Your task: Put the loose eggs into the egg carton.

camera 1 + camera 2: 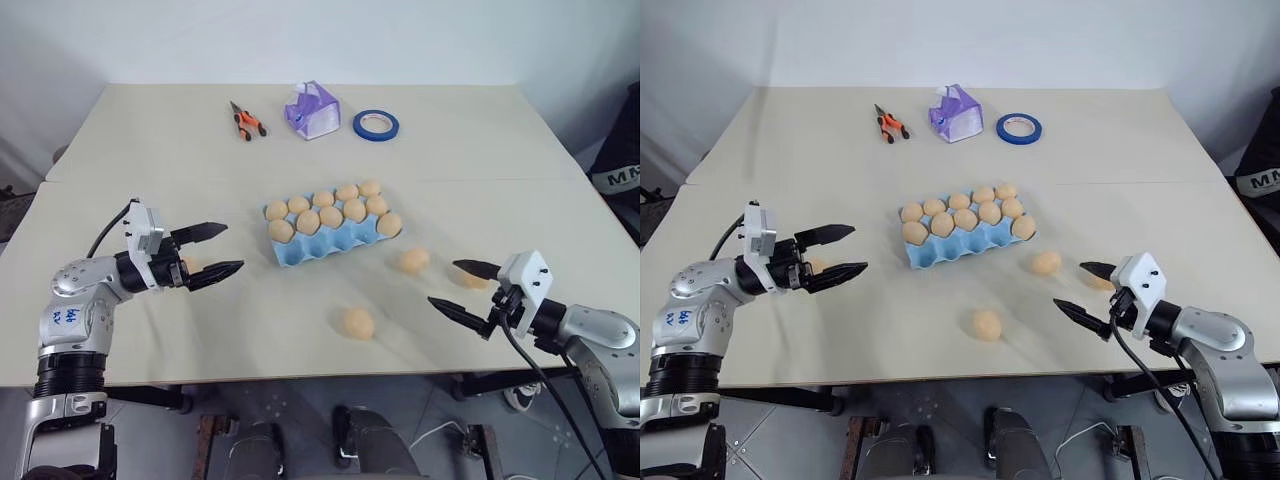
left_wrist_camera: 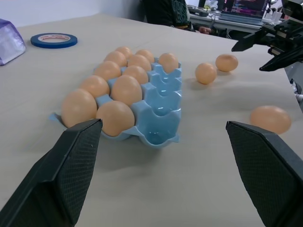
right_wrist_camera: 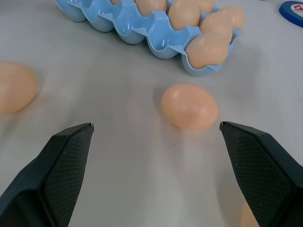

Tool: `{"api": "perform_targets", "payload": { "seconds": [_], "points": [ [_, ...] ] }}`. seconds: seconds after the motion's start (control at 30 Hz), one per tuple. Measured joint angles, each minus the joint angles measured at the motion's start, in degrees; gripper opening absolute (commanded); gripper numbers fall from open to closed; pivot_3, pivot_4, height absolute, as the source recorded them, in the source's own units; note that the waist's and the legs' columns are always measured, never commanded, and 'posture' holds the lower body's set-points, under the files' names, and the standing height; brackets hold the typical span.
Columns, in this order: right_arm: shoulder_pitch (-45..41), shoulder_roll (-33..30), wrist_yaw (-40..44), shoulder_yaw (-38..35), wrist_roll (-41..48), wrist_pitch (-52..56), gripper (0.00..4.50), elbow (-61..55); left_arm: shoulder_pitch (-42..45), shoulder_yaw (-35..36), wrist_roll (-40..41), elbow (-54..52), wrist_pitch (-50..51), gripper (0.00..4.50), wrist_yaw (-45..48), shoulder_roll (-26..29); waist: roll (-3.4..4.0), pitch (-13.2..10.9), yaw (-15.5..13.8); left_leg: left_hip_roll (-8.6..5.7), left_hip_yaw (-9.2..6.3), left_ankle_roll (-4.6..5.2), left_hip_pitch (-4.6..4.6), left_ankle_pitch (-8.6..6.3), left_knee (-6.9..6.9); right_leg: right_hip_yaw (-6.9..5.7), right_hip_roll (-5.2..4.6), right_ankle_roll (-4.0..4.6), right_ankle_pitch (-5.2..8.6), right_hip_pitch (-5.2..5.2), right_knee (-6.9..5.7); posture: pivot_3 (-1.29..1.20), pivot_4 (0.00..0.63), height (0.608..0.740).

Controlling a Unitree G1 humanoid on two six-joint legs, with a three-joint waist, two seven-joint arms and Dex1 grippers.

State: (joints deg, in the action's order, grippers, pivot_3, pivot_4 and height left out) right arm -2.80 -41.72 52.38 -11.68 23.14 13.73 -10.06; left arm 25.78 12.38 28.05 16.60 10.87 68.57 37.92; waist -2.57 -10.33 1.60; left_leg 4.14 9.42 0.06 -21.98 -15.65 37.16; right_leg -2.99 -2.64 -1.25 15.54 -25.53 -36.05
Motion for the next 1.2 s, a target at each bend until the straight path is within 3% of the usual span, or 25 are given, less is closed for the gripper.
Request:
{"api": "perform_targets", "payload": {
  "seconds": [0.6,0.73,0.97,1.2],
  "points": [
    [5.57,1.16,-5.83,-3.96,1.23,0.9,4.5,-4.8,1.56,-1.99,-1.47,2.1,0.49,4.46,-1.96,-0.33,0.0,0.0,-0.1,-0.01,-0.01,0.0,-0.01,0.0,-0.01,0.0,0.0,-0.01,0.0,0.0,0.0,0.0,0.15,0.74],
    [10.82,2.16,-7.99,-8.0,2.51,2.19,4.5,-8.01,2.46,-2.41,-1.47,2.04,0.49,4.46,-1.71,-1.03,0.0,0.0,-0.15,-0.01,-0.02,0.0,-0.01,-0.01,-0.01,0.01,0.0,-0.02,-0.01,0.01,0.01,0.0,0.15,0.74],
    [28.03,8.85,-10.43,-17.79,6.37,3.0,4.5,-14.75,2.89,-4.16,-1.42,1.67,0.58,4.46,0.59,-1.33,0.03,0.02,-0.29,-0.01,-0.06,-0.1,-0.02,-0.07,-0.03,0.0,0.03,-0.02,0.0,0.03,0.04,0.0,0.15,0.74],
    [32.99,13.16,-13.23,-19.8,6.61,2.52,4.5,-16.66,2.89,-5.77,-1.17,1.56,1.16,4.46,5.69,-1.35,0.06,0.03,0.35,-0.05,0.03,-0.18,0.1,-0.1,-0.01,0.16,0.05,0.05,-0.05,0.05,0.1,0.0,0.15,0.74]
  ]
}}
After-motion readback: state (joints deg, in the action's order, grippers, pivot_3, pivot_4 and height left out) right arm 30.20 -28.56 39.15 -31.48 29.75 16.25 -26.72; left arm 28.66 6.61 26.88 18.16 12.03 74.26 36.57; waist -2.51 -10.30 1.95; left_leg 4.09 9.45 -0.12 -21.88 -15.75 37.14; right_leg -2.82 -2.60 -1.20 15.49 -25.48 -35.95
